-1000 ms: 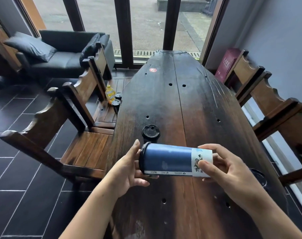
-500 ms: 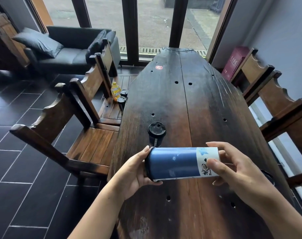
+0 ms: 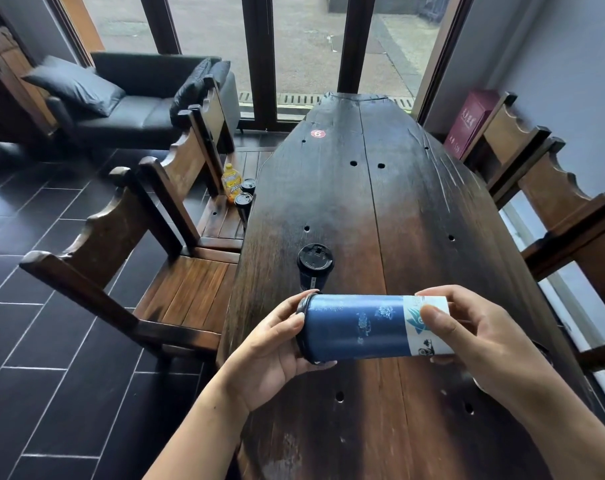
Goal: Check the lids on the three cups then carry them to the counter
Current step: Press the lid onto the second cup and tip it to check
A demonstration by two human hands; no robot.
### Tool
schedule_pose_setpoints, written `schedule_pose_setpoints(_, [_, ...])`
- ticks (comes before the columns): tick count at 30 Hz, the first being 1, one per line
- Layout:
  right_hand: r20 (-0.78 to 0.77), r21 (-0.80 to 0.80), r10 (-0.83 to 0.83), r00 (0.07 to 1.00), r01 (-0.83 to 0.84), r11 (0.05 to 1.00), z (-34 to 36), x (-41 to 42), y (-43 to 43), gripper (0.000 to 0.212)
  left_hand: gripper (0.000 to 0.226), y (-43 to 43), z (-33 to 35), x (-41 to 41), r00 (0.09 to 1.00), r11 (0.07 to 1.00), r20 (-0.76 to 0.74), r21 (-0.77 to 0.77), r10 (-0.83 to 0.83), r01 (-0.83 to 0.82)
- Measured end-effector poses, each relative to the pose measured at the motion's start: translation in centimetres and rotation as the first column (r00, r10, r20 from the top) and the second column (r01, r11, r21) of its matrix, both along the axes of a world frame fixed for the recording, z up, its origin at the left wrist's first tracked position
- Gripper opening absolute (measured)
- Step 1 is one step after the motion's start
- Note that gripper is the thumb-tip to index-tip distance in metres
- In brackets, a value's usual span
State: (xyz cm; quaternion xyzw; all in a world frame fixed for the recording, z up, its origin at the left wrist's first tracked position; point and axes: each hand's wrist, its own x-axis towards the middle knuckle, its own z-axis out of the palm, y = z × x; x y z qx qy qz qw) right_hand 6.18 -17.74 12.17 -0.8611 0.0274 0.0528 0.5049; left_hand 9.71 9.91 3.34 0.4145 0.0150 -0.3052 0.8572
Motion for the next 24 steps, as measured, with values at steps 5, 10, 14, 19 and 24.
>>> schedule_pose_setpoints(5, [0.070,-0.085,0.070,0.995,-0.064,0.994,0.9,-0.2,0.2,0.052,0.067,0.1,0.6,0.7,0.995,0.989,-0.091,0.139,-0.045,0.058])
schedule_pose_setpoints(10, [0.106,-0.136,0.127,0.986,-0.112,0.984,1.1,-0.3,0.4,0.052,0.073,0.0,0.7,1.2,0.981,0.937,-0.154,0.309,-0.119,0.162])
schedule_pose_setpoints(14, [0.123,-0.160,0.153,0.981,-0.132,0.978,0.7,-0.3,0.4,0.054,0.063,-0.3,0.7,1.4,0.978,0.944,-0.172,0.287,-0.115,0.161])
schedule_pose_setpoints(19, [0.105,-0.073,0.122,0.987,-0.114,0.991,0.6,-0.1,0.5,0.056,0.053,-0.2,0.2,1.5,0.990,0.974,-0.132,0.214,-0.045,0.073])
schedule_pose_setpoints(24, [0.048,0.049,0.036,0.998,-0.039,0.998,0.5,0.2,0.4,0.060,0.072,0.1,0.0,1.4,1.000,0.994,-0.010,0.106,-0.019,0.019])
